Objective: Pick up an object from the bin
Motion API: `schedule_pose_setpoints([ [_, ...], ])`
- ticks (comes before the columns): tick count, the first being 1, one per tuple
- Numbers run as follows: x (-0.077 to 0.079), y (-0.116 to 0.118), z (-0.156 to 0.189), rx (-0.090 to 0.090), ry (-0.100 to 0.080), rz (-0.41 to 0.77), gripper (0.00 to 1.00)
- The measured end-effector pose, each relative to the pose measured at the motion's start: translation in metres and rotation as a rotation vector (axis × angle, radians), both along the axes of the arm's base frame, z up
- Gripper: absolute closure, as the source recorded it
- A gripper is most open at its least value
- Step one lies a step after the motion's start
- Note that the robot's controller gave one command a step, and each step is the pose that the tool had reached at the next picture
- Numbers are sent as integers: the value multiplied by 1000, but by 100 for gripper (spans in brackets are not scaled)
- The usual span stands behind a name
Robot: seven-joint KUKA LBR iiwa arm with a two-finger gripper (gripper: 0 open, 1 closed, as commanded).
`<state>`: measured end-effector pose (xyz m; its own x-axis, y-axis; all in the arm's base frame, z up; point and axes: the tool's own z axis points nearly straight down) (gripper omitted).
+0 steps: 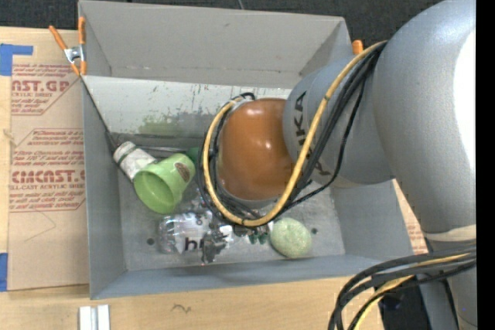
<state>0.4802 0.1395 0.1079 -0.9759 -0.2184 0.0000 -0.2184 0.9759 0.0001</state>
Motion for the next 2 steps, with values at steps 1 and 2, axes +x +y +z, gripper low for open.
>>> schedule_pose_setpoints([
  [1,-1,0,10,-2,6,0,100],
  [2,-1,0,27,-1,4,0,100],
])
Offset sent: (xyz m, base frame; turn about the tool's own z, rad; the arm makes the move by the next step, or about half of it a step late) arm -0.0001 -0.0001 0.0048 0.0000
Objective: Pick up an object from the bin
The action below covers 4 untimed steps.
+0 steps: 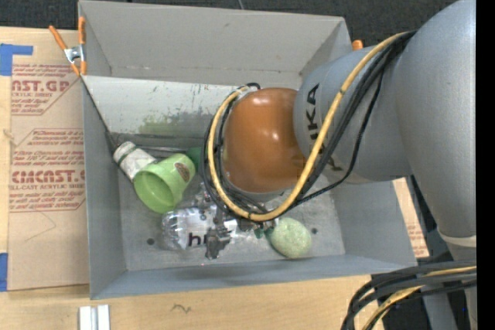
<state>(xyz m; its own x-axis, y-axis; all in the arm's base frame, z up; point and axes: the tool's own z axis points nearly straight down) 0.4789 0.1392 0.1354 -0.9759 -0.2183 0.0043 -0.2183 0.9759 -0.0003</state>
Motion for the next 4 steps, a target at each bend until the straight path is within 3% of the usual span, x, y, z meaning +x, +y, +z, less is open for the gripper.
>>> schedule_pose_setpoints([
  [4,1,1,37,1,-5,1,100],
])
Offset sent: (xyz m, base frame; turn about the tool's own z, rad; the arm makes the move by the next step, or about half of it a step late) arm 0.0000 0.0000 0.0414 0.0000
